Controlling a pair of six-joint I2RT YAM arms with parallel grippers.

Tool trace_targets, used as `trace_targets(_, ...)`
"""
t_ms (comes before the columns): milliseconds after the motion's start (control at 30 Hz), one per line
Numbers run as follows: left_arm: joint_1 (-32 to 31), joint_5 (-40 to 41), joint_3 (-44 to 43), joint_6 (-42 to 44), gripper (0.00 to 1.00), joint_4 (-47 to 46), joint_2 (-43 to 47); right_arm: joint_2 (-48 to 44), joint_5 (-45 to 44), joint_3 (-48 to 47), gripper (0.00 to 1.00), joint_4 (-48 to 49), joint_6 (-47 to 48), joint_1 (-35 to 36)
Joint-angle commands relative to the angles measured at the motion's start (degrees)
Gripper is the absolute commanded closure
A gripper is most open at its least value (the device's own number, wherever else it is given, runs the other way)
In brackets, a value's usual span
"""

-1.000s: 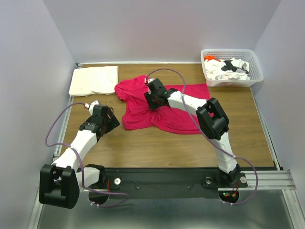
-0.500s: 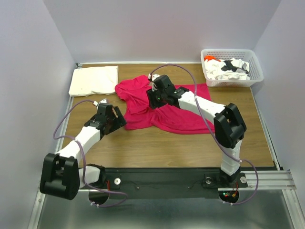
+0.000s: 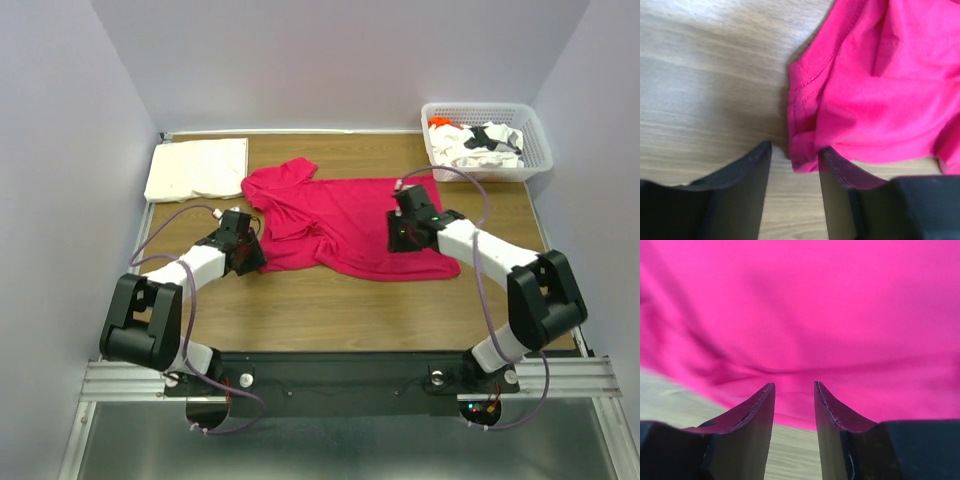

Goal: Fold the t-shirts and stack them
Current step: Flatten the tshirt out

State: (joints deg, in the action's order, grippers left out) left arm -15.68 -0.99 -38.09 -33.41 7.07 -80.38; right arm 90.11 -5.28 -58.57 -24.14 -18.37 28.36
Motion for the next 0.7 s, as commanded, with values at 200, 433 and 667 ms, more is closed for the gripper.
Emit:
trace_targets(200,-0.31,11.27,-7.26,5.02,0.83,10.76,-4.17,-11.18,-0.79,12.24,0.58,-0.64,-9.93,-17.43)
trace_targets(433,-0.23,16.65,-8.32,5.37,0.85,16.57,0.64,-12.32,1.32,17.61,0.58,-1.35,-12.83,-26.33)
trace_targets(667,0.12,17.16,-11.57,4.49,0.85,20.44,1.72,-12.32,-0.61,19.54,0.58,-2.49,-13.88,-30.99)
